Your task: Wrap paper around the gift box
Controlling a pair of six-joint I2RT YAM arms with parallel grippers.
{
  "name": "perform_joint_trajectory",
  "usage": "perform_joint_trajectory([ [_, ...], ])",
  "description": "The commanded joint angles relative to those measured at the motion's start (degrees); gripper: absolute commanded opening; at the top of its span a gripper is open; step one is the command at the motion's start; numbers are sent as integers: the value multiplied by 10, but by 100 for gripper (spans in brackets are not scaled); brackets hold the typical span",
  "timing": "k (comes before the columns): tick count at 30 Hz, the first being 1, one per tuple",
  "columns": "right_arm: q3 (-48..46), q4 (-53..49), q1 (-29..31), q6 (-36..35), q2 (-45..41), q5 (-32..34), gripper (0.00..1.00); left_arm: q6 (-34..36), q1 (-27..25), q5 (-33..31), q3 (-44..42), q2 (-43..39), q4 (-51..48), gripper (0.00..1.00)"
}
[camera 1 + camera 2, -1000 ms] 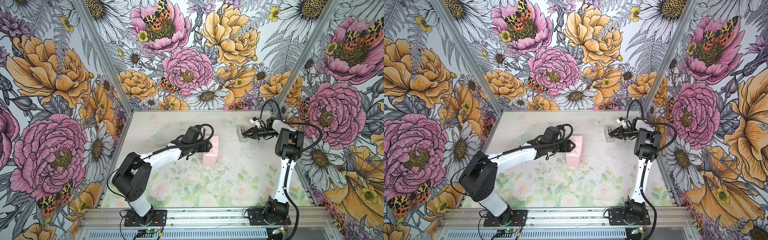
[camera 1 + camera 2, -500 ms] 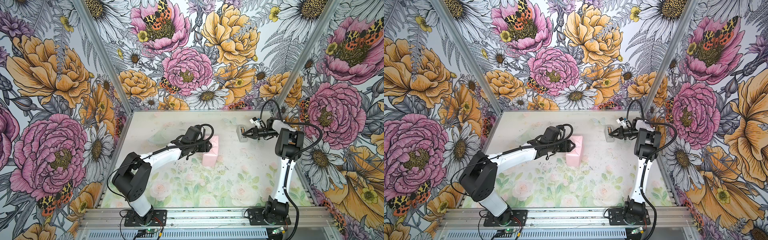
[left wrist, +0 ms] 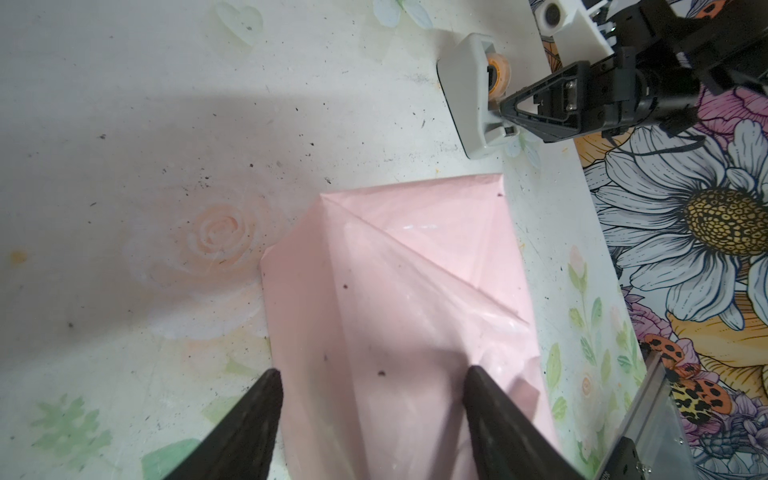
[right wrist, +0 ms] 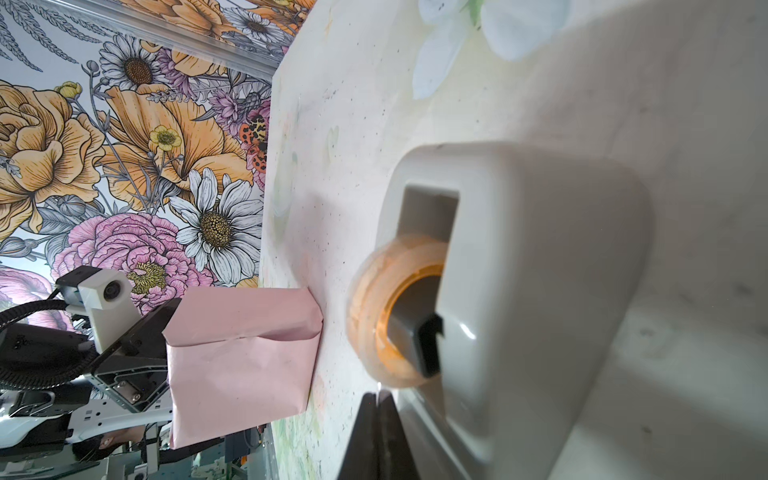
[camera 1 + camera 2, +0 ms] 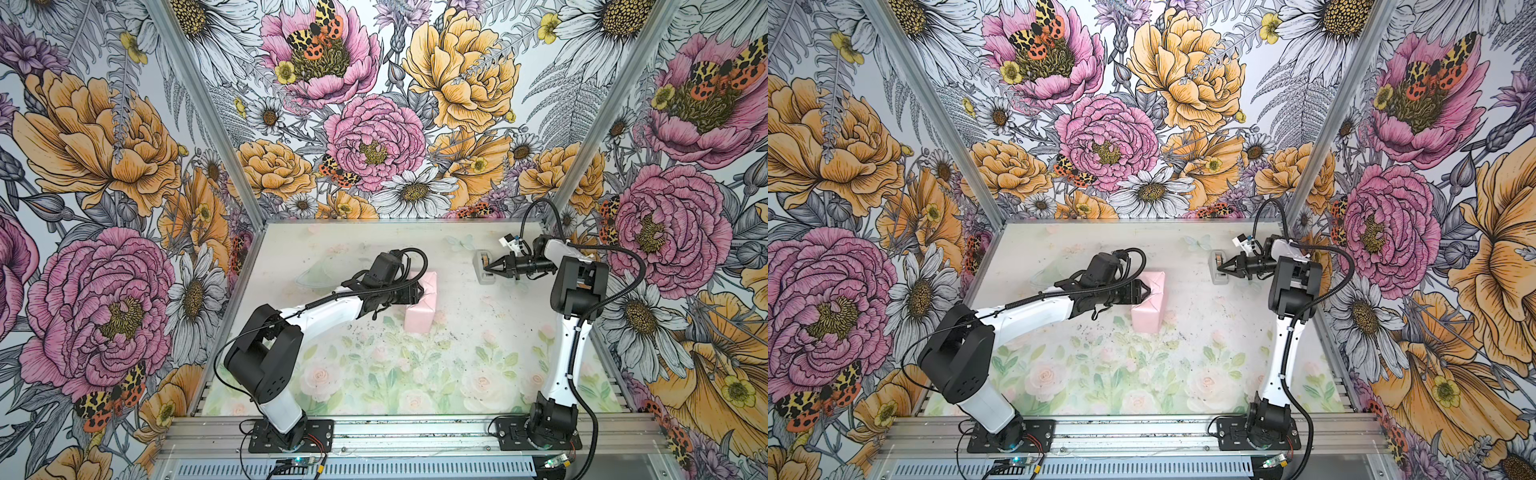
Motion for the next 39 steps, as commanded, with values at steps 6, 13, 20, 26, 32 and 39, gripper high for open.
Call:
perform_joint_trajectory([
  [6,-18,-38,10,-5,-52,-19,0,22,-4,-57,-28,14,-79,70],
  [13,-30,-36,8,14,-70,-22,0,23,-5,-60,-32,6,-79,70],
  [20,-43,-35,5,27,-90,-24,0,24,-6,-61,-32,4,-79,70],
  [26,-62,-34,1,37,-104,-12,0,24,-8,-63,-33,4,-78,70],
  [32,-106,-16,0,67,-130,32,0,25,-9,-62,-33,6,-78,70],
  [39,-191,73,-6,150,-179,80,0,28,-10,-61,-29,10,-78,70],
])
